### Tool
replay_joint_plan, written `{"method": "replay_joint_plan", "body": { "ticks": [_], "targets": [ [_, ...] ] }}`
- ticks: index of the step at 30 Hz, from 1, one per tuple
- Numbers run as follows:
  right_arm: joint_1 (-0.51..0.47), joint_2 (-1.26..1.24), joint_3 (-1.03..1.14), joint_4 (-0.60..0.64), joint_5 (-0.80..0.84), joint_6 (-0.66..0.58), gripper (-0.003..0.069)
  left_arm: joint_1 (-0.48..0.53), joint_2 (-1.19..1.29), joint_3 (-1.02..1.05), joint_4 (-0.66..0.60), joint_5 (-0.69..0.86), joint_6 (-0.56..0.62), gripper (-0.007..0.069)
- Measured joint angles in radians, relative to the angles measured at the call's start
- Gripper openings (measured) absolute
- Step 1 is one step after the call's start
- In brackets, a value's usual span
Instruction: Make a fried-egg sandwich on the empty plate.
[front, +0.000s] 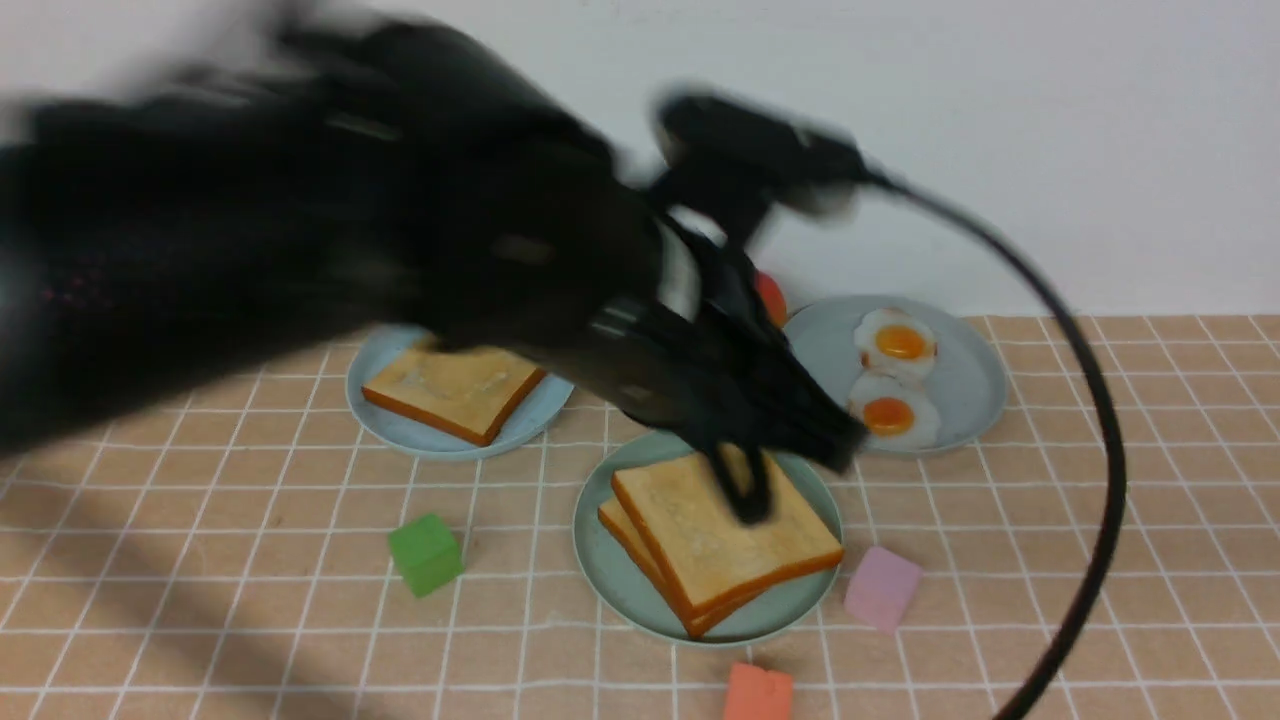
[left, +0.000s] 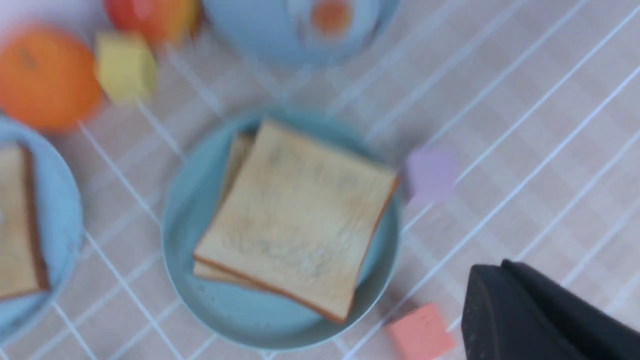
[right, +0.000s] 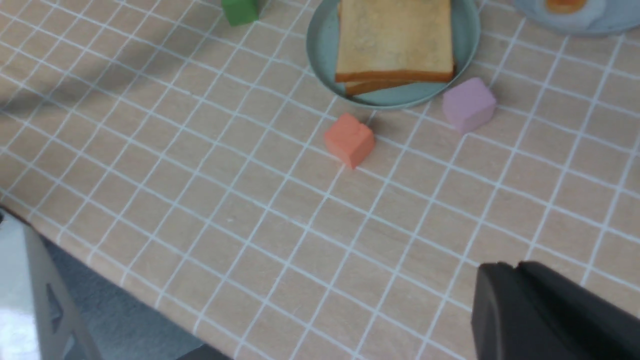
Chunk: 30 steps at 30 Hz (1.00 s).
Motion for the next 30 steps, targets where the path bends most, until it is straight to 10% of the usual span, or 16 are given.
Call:
{"method": "replay_joint_plan", "body": {
  "ticks": [17, 30],
  "targets": [
    [0.000, -0.447, 0.191, -0.236, -0.088, 0.350, -0.0003, 0.000, -1.055, 1.057, -0.022, -0.818, -0.005, -0.0013],
    [0.000, -0.466, 0.604, -0.236, -0.735, 0.438, 0.0005, 0.000, -1.182, 1.179, -0.022, -0.783, -0.005, -0.0013]
  ]
}}
